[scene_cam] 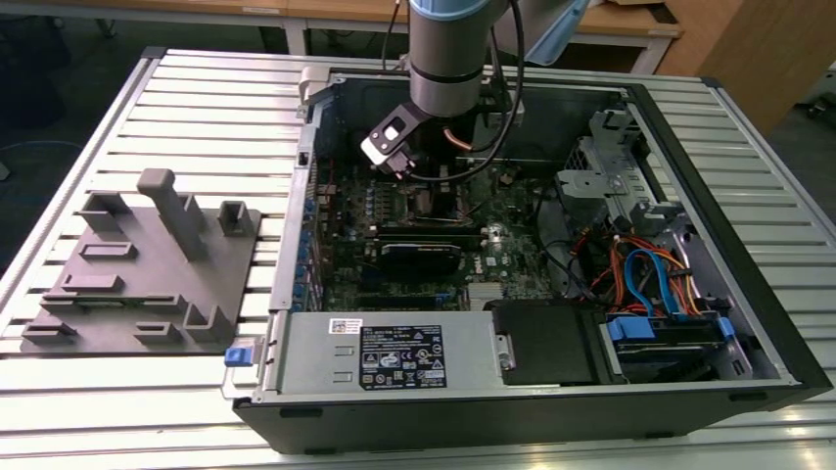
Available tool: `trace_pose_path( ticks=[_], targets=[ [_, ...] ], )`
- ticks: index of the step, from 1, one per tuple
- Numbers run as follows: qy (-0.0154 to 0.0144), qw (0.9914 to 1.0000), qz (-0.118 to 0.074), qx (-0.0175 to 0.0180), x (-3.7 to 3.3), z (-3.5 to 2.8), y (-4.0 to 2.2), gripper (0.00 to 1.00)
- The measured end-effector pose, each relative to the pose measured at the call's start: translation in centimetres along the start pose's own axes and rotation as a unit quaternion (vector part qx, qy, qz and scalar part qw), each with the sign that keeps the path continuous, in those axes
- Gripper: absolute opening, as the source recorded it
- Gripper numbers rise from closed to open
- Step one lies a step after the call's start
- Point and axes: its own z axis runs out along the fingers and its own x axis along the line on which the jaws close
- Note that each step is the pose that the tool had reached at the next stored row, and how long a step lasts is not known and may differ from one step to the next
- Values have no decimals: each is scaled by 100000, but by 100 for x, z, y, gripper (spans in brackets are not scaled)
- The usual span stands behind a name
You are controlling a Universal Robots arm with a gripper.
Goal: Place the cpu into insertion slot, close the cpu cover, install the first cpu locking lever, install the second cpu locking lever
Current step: 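Place the cpu into insertion slot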
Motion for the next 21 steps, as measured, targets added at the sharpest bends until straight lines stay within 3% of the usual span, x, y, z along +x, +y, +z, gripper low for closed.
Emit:
trace_pose_path(
  ticks=[7, 8, 21],
  targets=[
    [25, 100000, -7, -23, 1, 2, 2, 55],
    [21, 100000, -7, -16, 1, 2, 2, 61],
    [1, 100000, 4, -5, 1, -28, 3, 61]
  ],
)
